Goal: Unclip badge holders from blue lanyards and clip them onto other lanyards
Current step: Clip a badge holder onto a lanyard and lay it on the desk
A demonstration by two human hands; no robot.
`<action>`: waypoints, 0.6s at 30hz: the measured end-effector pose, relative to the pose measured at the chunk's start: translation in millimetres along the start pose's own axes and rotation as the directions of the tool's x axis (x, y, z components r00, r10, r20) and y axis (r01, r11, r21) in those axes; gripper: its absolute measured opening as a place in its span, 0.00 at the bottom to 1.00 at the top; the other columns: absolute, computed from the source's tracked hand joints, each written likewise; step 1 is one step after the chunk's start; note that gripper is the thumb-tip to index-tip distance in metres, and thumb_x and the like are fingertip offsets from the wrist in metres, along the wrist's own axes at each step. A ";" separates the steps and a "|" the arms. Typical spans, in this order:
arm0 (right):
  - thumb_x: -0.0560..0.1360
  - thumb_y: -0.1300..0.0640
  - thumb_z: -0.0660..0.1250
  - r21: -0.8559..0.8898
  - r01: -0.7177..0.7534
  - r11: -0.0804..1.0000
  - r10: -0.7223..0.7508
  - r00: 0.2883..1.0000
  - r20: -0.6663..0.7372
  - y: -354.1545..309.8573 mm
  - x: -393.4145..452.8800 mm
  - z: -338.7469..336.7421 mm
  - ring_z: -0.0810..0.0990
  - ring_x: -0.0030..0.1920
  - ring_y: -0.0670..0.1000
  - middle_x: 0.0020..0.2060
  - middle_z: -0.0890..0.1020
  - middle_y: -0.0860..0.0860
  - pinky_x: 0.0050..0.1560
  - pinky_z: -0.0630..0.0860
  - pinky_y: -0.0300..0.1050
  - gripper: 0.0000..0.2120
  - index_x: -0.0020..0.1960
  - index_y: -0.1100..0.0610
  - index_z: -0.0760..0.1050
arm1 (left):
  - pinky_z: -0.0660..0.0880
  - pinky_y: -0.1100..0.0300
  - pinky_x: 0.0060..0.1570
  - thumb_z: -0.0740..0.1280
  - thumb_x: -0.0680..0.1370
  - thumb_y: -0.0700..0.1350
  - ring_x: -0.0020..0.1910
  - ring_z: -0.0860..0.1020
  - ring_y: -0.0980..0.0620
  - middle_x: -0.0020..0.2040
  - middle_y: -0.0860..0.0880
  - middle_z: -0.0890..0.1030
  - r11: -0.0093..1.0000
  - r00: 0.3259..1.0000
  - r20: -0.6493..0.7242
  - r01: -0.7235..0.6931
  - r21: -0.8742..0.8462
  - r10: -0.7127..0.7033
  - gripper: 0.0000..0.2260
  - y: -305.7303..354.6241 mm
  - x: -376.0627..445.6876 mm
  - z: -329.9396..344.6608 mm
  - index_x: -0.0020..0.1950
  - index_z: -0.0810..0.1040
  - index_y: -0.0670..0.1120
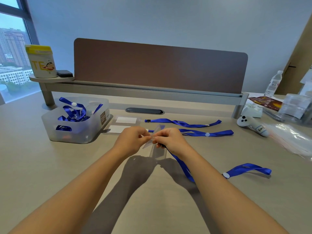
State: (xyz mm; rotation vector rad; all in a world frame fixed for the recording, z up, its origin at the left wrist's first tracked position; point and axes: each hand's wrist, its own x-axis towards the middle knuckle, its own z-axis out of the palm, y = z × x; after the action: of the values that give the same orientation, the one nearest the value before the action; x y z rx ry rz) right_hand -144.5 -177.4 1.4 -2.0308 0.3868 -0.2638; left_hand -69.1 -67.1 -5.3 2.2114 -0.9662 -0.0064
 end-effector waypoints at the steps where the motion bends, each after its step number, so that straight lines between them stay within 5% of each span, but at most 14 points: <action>1: 0.76 0.62 0.63 -0.010 0.001 1.000 -0.001 1.000 0.002 0.0 -0.2 0.8 0.74 0.34 0.43 0.34 0.76 0.47 0.36 0.72 0.32 0.12 0.56 0.65 0.77 | 0.72 0.56 0.48 0.63 0.75 0.45 0.45 0.73 0.52 0.52 0.42 0.81 1.000 1.000 0.004 0.004 0.003 -0.004 0.10 -0.4 -0.1 -0.6 0.51 0.79 0.42; 18: 0.78 0.64 0.58 -0.022 -0.019 1.000 0.020 0.999 0.026 -5.0 2.7 9.8 0.72 0.34 0.44 0.33 0.73 0.49 0.38 0.72 0.35 0.12 0.57 0.67 0.74 | 0.75 0.53 0.50 0.62 0.75 0.45 0.42 0.73 0.50 0.50 0.40 0.80 0.991 0.999 -0.045 -0.015 0.130 0.021 0.09 4.3 1.2 -2.2 0.49 0.76 0.40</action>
State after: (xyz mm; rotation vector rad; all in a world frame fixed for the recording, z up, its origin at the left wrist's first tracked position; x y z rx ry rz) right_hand -137.9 -168.2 1.3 -2.0491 0.3947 -0.2220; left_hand -70.4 -68.5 -0.7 2.3100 -0.9855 0.1184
